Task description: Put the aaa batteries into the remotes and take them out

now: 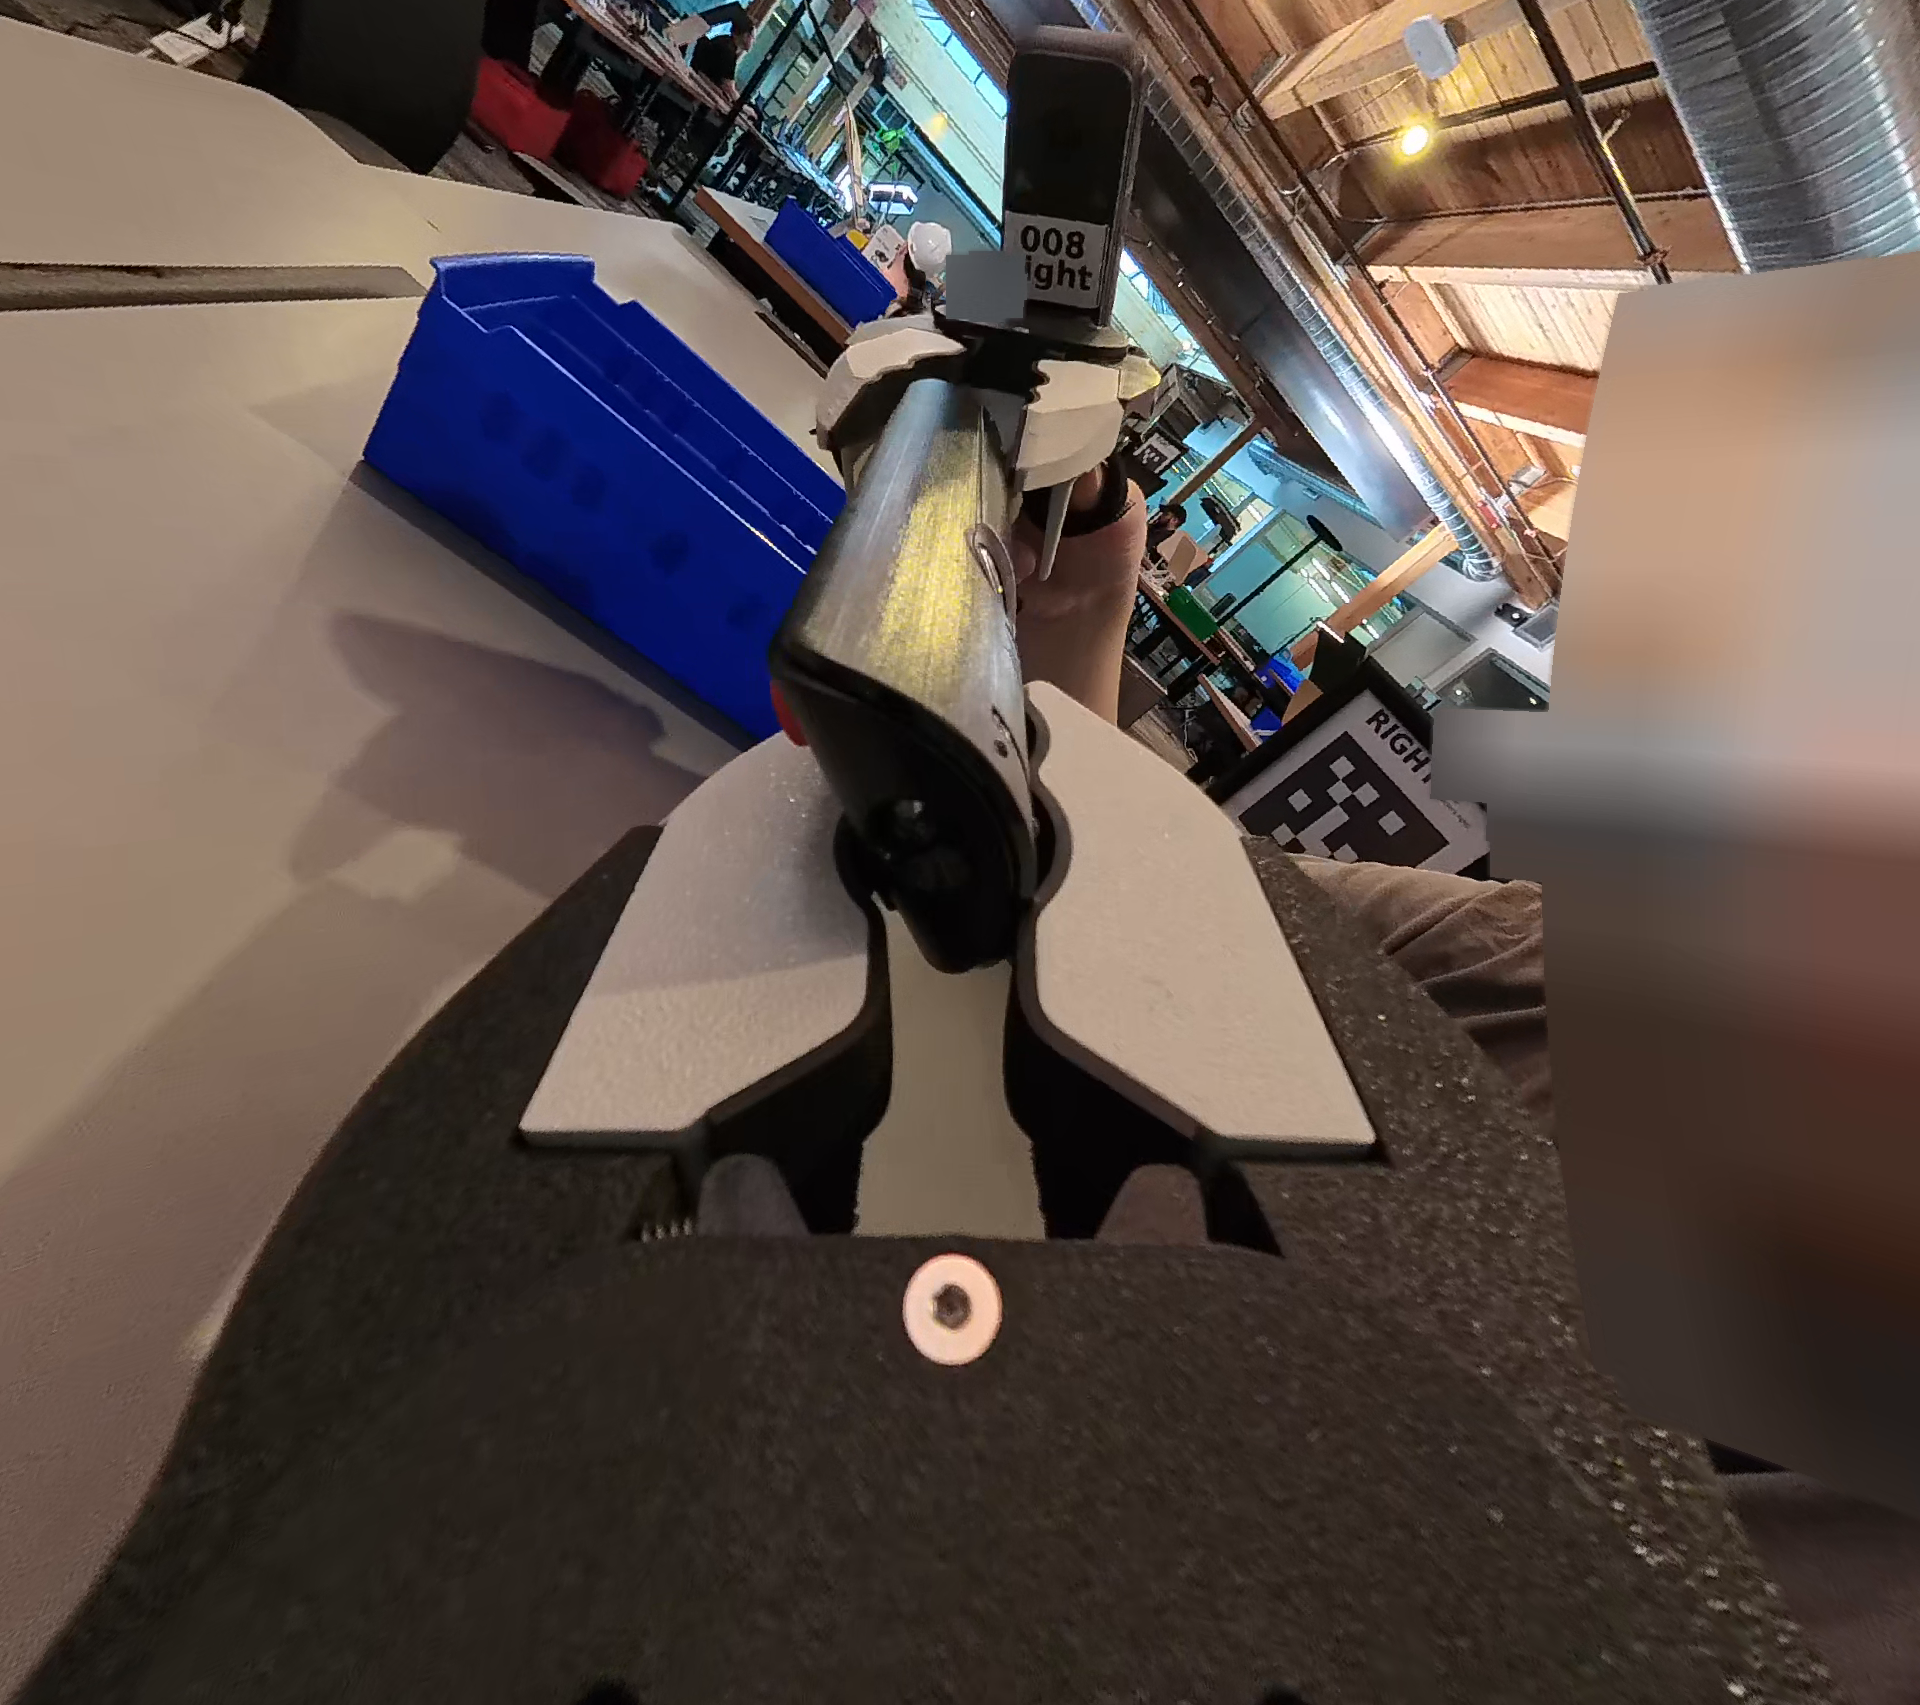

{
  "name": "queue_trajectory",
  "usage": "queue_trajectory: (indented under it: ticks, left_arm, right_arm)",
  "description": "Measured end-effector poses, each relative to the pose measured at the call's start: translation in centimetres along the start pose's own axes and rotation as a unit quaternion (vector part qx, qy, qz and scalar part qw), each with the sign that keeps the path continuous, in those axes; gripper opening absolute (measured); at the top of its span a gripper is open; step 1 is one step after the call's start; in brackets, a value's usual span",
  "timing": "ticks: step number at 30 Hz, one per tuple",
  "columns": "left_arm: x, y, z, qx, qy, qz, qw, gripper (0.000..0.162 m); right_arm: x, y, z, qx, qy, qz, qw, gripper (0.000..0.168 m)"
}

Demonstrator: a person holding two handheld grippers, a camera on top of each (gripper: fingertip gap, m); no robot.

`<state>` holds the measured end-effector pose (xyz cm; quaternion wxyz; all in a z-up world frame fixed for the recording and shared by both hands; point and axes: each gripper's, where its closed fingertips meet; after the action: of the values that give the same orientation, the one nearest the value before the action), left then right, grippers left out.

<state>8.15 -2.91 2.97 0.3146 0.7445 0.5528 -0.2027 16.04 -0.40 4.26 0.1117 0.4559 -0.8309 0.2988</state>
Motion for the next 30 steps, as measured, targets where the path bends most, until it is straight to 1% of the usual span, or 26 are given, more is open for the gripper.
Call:
queue_trajectory:
  ticks: [11, 14, 17, 20, 22, 23, 24, 25, 26, 28, 29, 30]
  left_arm:
    - [-0.3, 0.1, 0.0, 0.005, 0.012, 0.000, 1.000, 0.021]
    - [-0.3, 0.5, 0.3, 0.011, 0.012, 0.002, 1.000, 0.021]
    - [-0.2, 0.6, 0.4, 0.011, 0.007, 0.005, 1.000, 0.020]
    - [-0.6, 0.4, 0.0, -0.001, -0.001, 0.022, 1.000, 0.021]
    - [-0.5, 0.0, -0.2, -0.005, 0.004, 0.014, 1.000, 0.021]
    - [-0.5, -0.2, -0.4, -0.008, 0.005, 0.012, 1.000, 0.021]
    - [-0.6, -0.4, -0.7, -0.014, 0.004, 0.012, 1.000, 0.021]
    - [-0.7, -0.7, -0.9, -0.019, 0.005, 0.012, 1.000, 0.021]
    - [-0.8, -1.0, -1.2, -0.023, 0.007, 0.011, 1.000, 0.021]
    - [-1.0, -1.4, -1.6, -0.027, 0.008, 0.010, 1.000, 0.021]
    - [-1.2, -1.5, -1.7, -0.029, 0.009, 0.012, 0.999, 0.021]
    - [-1.5, -1.6, -1.8, -0.027, 0.008, 0.016, 0.999, 0.021]
  right_arm:
    - [0.3, 0.3, 0.0, -0.004, -0.005, 0.006, 1.000, 0.052]
    - [0.6, 0.7, 0.3, 0.003, -0.011, 0.007, 1.000, 0.056]
    - [0.8, 0.9, 0.3, 0.000, -0.022, 0.012, 1.000, 0.056]
    - [1.0, 0.0, -1.0, -0.039, -0.029, 0.014, 0.999, 0.059]
    - [1.0, -1.1, -2.6, -0.088, -0.036, 0.012, 0.995, 0.068]
    - [1.2, -1.9, -3.4, -0.118, -0.043, 0.004, 0.992, 0.068]
    - [1.6, -2.7, -4.1, -0.145, -0.058, -0.007, 0.988, 0.064]
    - [1.9, -3.4, -4.4, -0.162, -0.086, -0.017, 0.983, 0.051]
    - [2.1, -3.9, -4.4, -0.171, -0.122, -0.016, 0.977, 0.032]
    - [2.2, -4.3, -4.1, -0.193, -0.210, 0.009, 0.959, 0.008]
    - [2.3, -4.3, -3.8, -0.197, -0.258, 0.025, 0.946, 0.001]
    - [2.3, -4.1, -3.4, -0.193, -0.300, 0.045, 0.933, 0.001]
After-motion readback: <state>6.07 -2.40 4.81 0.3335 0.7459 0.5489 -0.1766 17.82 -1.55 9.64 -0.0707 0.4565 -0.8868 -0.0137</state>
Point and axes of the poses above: each gripper's, where its closed fingertips meet, y out along the fingers, z out of its underside, x = y × z across the jaws, and after that the axes turned 15 degrees about z, right-handed
